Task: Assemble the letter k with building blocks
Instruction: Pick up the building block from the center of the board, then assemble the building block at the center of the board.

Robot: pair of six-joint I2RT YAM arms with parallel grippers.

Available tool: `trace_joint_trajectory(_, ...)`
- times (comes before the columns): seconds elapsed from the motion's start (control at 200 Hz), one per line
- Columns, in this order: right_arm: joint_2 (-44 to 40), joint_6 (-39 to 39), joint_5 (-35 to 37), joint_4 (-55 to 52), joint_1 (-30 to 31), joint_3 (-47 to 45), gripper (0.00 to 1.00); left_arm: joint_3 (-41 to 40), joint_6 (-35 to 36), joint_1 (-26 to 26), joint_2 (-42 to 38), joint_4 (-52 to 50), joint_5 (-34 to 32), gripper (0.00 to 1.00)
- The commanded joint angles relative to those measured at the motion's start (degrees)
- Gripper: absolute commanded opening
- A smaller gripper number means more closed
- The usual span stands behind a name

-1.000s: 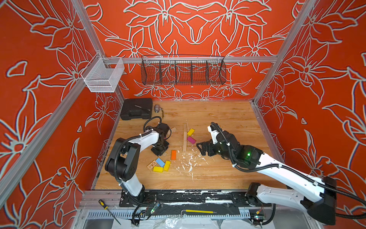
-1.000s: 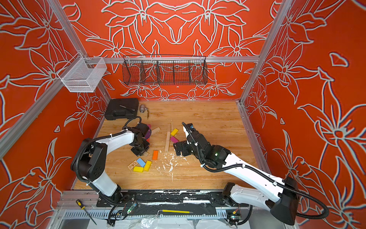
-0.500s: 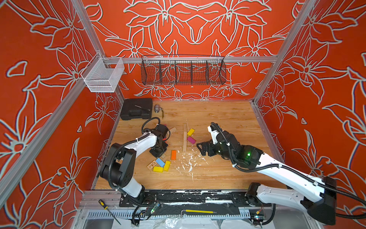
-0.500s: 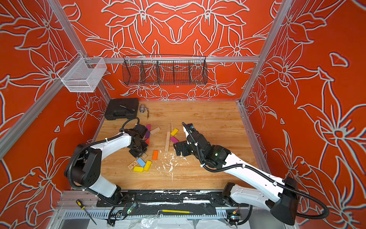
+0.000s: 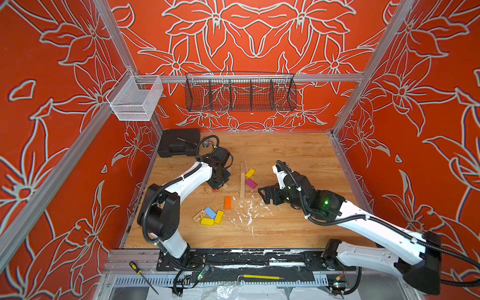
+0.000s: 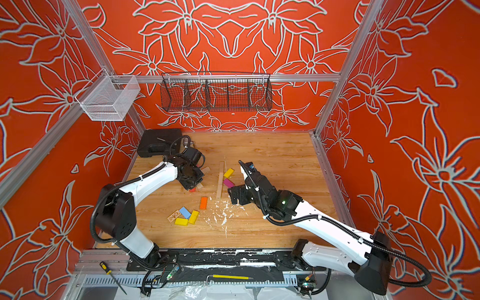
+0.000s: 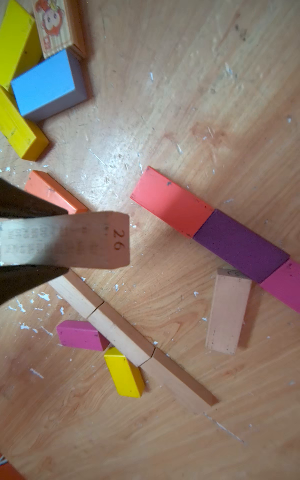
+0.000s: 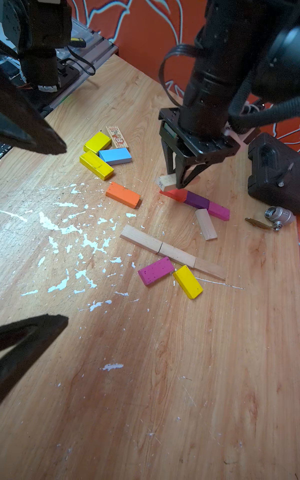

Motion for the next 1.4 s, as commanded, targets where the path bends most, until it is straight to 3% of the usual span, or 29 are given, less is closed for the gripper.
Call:
trace_joint_trajectory(0.0, -0.99, 1.38, 1.79, -0.92, -0.37, 0.38, 0.98, 3.55, 1.71, -0.07, 4.85, -2.82, -0.98, 0.18)
trace_joint_trajectory(0.3, -1.21, 1.38, 2.27, -1.66, -0.43, 0.55, 0.98, 8.54, 2.56, -0.06, 14.52, -2.13, 0.66, 0.18)
trace_joint_trajectory(0.54, -1.43, 1.52, 2.61, -1.7, -0.44, 0.46, 0.98, 9.24, 2.72, -0.16, 17.2, -1.49, 1.65, 0.23)
trace_joint_trajectory(0.921, 0.38, 0.91, 1.79, -2.05, -0.41, 2.3, 0.98, 8.27, 3.34, -1.03, 14.49, 0.14, 1.56, 0.45)
trace_joint_trajectory(1.066, 1.03, -0.63, 2.11, -2.68, -0.37, 3.28, 0.98, 7.51, 3.39, -1.02, 9.72, -0.43, 0.86, 0.46)
trace_joint_trajectory(1.246, 6.68, -5.38, 2.49, -9.72, -0.44, 10.08, 0.98, 6.74, 8.62, -0.22, -3.23, -4.39, -3.69, 0.46)
trace_joint_trajectory(1.321, 10.94, -7.88, 1.24, -13.18, -0.44, 14.55, 0.98, 4.94, 11.59, 2.37, -9.41, -5.03, -3.51, 0.48)
trace_joint_trajectory(1.391, 15.14, -10.19, -0.14, -15.67, -0.43, 18.72, 0.98, 1.7, 15.14, 6.91, -15.45, -3.55, 0.98, 0.51)
